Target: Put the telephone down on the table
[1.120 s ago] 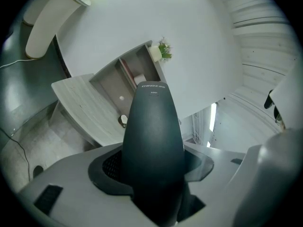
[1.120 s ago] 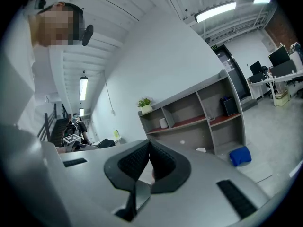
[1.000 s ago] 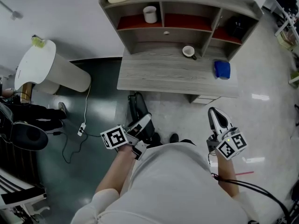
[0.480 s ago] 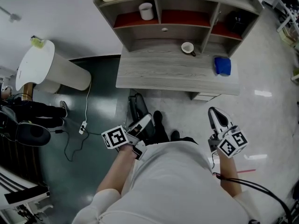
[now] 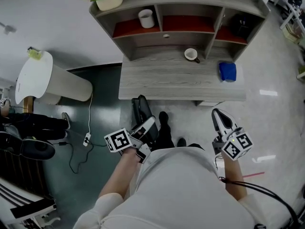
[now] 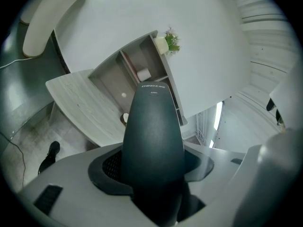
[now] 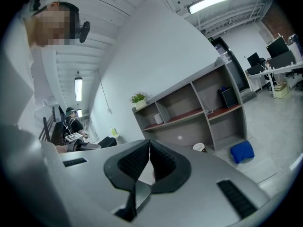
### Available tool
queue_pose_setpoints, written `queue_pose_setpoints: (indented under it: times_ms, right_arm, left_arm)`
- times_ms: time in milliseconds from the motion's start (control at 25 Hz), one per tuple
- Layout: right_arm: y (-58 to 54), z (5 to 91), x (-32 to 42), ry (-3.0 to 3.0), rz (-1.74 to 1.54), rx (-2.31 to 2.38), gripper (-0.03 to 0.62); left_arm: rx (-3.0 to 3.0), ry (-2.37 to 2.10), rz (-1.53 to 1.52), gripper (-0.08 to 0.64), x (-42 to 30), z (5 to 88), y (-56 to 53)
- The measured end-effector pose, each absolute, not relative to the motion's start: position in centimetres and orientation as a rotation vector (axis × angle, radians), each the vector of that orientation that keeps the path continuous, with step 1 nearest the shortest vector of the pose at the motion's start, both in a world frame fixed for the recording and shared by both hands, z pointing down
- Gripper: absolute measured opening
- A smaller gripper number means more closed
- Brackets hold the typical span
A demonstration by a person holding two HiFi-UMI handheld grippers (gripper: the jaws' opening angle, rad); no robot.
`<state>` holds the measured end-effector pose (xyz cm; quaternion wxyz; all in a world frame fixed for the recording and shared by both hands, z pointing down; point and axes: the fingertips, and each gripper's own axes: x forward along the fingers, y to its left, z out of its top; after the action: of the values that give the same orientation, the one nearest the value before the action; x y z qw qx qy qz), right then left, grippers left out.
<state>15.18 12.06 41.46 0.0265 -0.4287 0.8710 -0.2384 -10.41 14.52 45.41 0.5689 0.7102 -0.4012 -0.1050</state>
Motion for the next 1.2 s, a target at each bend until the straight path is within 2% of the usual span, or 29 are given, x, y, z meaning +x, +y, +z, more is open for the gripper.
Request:
queue_pose_setpoints:
  times_ms: [600, 1200]
  right_arm:
    - [2.4, 41.1, 12.2, 2.648, -0.728, -1.45, 0.017]
    - [-6.9, 41.8, 7.5, 2.533, -0.709, -1.606, 0.017]
  left_arm:
    - [1.669, -0.871, -0.214, 0.288, -14.0, 46.2, 2.9]
    - [1.758, -0.802, 0.0, 0.288, -18.5, 48.3, -8.2]
